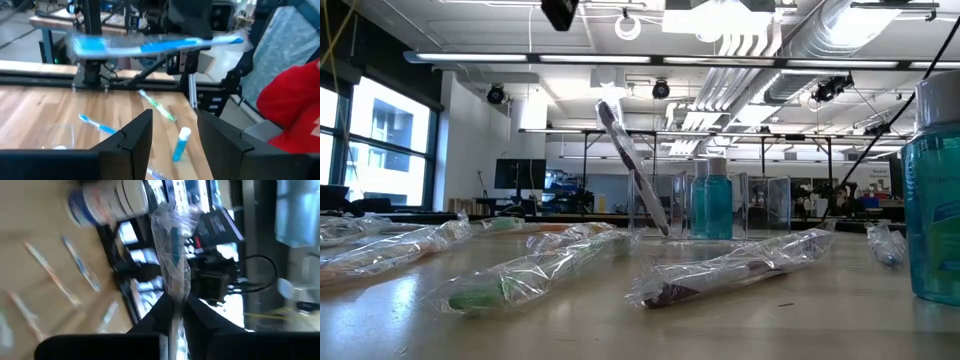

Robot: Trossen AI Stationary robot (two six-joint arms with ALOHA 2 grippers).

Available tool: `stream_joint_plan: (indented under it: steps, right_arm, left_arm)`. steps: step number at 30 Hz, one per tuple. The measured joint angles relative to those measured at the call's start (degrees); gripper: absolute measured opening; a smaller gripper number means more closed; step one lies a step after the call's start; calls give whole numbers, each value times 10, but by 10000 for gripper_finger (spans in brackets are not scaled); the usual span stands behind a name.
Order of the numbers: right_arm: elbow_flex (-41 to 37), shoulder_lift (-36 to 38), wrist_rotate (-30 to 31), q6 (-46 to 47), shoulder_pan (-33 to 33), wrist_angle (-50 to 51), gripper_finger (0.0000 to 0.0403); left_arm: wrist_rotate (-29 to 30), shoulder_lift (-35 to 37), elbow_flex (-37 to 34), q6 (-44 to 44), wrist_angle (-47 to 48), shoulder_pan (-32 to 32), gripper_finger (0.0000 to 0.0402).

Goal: Pick & Place toothbrushing station
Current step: Put the right blue toothbrush into the wire organizer

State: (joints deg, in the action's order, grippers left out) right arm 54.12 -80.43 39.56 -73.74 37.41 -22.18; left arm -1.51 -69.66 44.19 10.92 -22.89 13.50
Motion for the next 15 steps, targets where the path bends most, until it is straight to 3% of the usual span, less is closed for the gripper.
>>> stream_joint_plan:
  steps: [9, 15]
  right_arm:
    - [0, -70, 14, -309, -6, -81, 19]
    - [0, -97, 8, -393, -21, -156, 19]
  left_arm:
    - [-43, -59, 0, 29, -118, 0, 157]
    - [-55, -59, 0, 29, -140, 0, 157]
